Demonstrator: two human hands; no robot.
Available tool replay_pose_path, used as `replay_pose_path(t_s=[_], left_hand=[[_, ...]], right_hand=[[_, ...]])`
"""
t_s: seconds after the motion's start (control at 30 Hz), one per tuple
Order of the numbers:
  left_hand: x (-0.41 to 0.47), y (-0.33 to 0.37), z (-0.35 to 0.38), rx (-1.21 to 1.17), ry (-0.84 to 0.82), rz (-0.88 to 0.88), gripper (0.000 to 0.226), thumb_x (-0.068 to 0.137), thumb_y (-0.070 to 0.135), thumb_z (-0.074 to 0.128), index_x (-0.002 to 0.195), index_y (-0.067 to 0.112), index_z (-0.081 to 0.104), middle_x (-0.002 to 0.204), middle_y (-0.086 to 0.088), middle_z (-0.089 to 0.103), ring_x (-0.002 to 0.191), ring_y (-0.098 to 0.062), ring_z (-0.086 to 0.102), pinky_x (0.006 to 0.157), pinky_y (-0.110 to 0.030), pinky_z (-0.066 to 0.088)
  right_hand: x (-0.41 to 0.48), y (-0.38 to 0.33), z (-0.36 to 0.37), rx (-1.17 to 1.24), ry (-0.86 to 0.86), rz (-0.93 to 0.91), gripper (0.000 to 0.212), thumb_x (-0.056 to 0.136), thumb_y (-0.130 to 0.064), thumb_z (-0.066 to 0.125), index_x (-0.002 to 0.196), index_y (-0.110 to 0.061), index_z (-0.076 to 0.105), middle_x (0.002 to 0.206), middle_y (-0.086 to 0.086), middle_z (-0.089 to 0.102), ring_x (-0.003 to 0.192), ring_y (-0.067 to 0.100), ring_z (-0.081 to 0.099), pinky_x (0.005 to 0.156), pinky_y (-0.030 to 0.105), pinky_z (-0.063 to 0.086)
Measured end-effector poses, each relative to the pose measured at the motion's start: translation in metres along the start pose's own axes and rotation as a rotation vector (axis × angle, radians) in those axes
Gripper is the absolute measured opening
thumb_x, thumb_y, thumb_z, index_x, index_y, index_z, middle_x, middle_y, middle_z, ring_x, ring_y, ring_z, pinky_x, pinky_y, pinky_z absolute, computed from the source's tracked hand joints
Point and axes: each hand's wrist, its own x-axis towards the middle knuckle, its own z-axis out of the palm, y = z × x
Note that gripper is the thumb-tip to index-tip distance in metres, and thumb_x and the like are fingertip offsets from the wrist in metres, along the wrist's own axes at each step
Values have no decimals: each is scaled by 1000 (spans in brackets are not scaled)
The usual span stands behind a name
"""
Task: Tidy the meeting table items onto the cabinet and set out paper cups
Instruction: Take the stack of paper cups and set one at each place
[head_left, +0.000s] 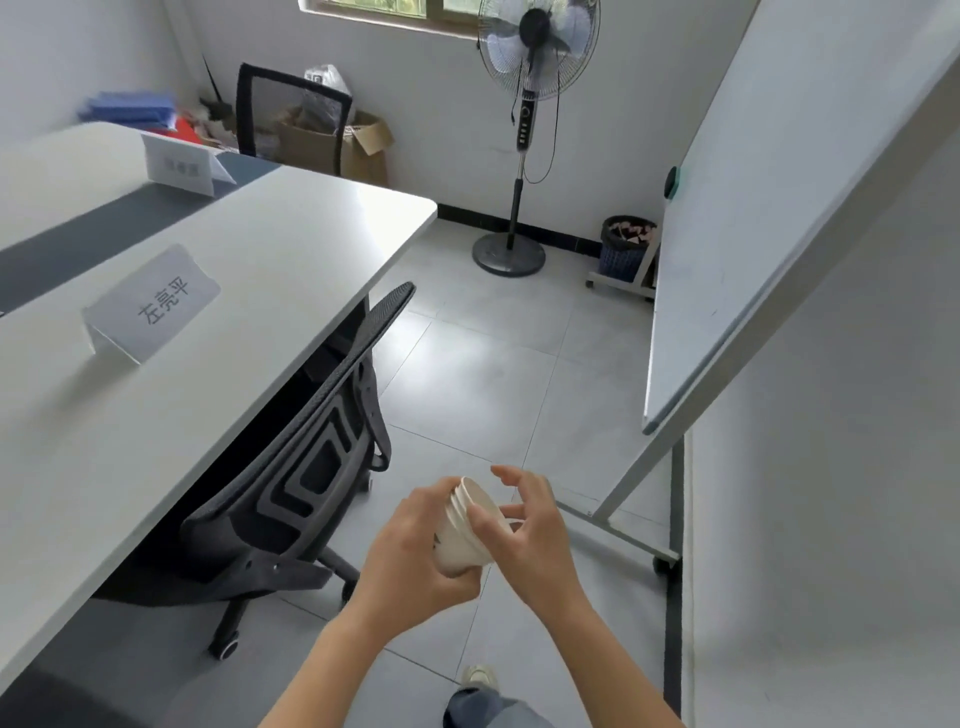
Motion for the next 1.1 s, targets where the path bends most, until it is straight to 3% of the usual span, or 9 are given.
replay_pose_path(t_s=[0.33, 0.43, 0.57, 0.77, 1.0, 1.1], left_hand=[[92, 24, 19, 34, 85, 25, 70, 55, 42, 57, 122, 36, 37, 105, 22, 48, 94, -5, 51, 76, -28, 50], [123, 27, 3, 78, 143, 95, 66, 56, 40, 58, 118, 38, 36, 104, 15, 53, 91, -9, 54, 73, -28, 50], [172, 24, -27, 182, 211, 201, 66, 58, 38, 59, 120, 30, 38, 107, 6, 57, 90, -14, 56, 72, -31, 52], [243, 5, -88, 266, 344, 249, 68, 57, 40, 57, 121, 29, 37, 109, 16, 49, 94, -6, 48, 78, -24, 46], [285, -32, -145, 272, 442, 131, 70, 56, 43, 59, 121, 33, 37, 110, 15, 51, 92, -8, 53, 74, -21, 46], [286, -50, -152, 247, 468, 34, 70, 54, 43, 58, 120, 39, 34, 108, 24, 45, 94, -2, 46, 73, -14, 40]], right_hand=[[98, -6, -43, 20, -50, -44, 48, 52, -64, 50, 97, -53, 41, 108, -26, 44, 88, 3, 58, 69, 19, 50], [130, -18, -42, 30, -48, -97, 54, 53, -62, 52, 104, -46, 45, 110, -26, 44, 88, 0, 58, 73, 22, 53], [180, -42, -33, 26, -63, -209, 44, 55, -59, 52, 97, -52, 43, 110, -26, 45, 92, -6, 55, 72, 17, 53], [261, -90, 3, 27, -144, -345, 40, 56, -57, 54, 94, -52, 43, 111, -24, 44, 92, 3, 60, 72, 19, 53], [332, -123, 63, 45, -294, -395, 40, 57, -54, 56, 94, -51, 44, 108, -26, 43, 91, -4, 58, 66, 10, 48], [349, -120, 85, 48, -373, -366, 40, 56, -54, 57, 94, -50, 45, 110, -22, 44, 94, 0, 58, 69, 18, 53]])
